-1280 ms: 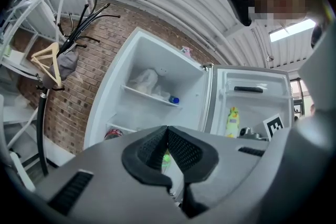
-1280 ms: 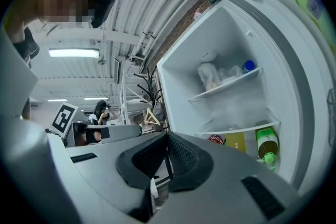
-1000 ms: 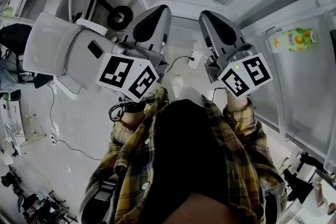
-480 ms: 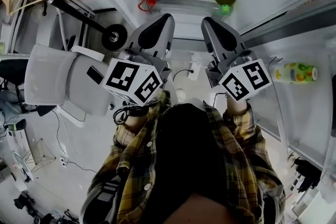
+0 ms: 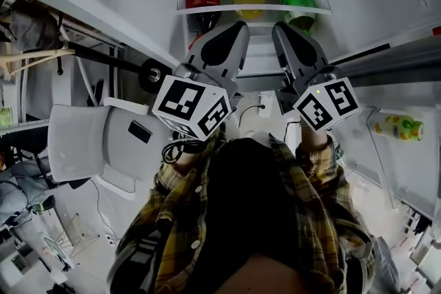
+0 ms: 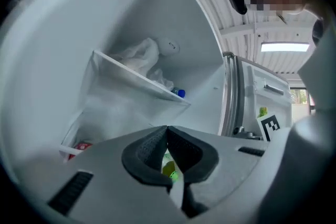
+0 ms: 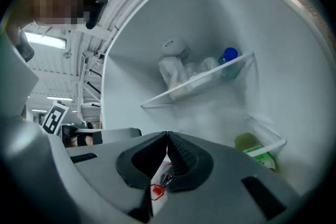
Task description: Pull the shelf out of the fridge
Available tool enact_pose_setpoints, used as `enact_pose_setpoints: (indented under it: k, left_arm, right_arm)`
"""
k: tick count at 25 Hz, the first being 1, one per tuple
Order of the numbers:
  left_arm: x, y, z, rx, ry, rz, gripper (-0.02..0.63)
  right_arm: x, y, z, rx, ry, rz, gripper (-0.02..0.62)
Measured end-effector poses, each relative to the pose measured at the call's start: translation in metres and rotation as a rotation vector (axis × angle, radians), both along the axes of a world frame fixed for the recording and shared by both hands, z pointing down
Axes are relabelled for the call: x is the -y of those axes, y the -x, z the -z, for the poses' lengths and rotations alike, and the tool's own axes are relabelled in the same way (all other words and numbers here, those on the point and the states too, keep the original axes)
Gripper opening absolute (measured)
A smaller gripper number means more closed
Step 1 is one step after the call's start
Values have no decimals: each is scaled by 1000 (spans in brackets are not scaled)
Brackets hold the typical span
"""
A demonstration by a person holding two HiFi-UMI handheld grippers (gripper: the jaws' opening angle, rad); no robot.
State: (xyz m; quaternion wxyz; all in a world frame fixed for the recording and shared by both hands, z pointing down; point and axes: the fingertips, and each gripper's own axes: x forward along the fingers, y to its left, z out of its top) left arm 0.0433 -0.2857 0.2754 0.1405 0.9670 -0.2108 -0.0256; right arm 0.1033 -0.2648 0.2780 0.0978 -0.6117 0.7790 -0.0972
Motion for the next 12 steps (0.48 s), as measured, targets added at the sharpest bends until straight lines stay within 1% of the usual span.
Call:
enact_pose_setpoints:
  k: [3,8,12]
  left_arm:
    - [8,-14,0,4,-3,-72,5]
    - [24,-21,-4,-3,28,-108,5]
    - [26,-26,-12,-15,67,-130,5]
  right_arm:
    - [11,-6,1,3,-6,-54,20]
    - [20,-14,-4,12,15,-108,20]
    - [22,-16,-11,20,38,-112,20]
